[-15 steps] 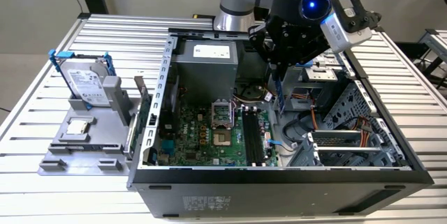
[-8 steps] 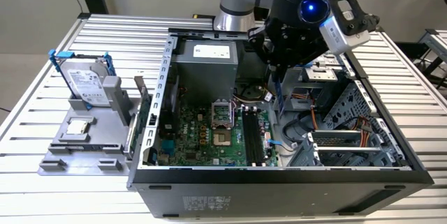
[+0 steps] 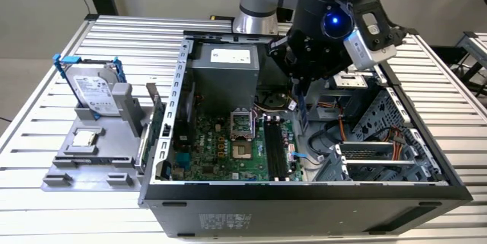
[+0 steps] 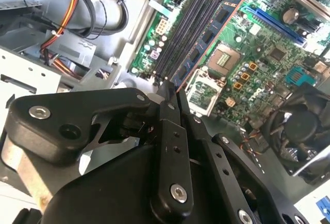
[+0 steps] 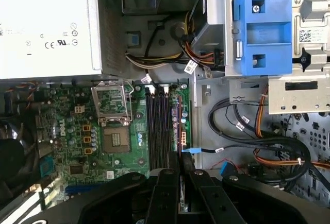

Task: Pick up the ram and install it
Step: 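Insert the ram into the slot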

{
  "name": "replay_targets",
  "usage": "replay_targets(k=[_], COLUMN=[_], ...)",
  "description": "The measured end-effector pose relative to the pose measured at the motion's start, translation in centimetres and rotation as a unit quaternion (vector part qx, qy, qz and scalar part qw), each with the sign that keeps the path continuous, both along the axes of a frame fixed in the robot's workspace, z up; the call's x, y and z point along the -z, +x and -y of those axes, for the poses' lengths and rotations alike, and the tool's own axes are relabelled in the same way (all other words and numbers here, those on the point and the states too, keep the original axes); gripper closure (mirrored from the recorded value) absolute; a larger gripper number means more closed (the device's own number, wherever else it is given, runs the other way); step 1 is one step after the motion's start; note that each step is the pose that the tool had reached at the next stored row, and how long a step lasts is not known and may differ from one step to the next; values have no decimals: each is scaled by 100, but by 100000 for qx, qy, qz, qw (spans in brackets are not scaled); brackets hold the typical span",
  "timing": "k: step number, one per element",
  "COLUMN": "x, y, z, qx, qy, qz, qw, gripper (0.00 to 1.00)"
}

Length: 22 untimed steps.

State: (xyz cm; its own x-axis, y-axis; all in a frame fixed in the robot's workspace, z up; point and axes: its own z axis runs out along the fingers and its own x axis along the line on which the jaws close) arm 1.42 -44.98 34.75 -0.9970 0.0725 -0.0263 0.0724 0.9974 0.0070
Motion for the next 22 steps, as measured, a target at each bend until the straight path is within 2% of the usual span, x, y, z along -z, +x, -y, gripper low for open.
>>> replay_targets(k=[11, 16, 22], x=[196, 225, 333], y=[31, 34, 44], z=[0, 0, 0], qx=[10, 5, 13], qy=[8, 16, 1], qz=[3, 3, 1], qw=[100000, 100000, 100000], gripper=[100, 100, 100])
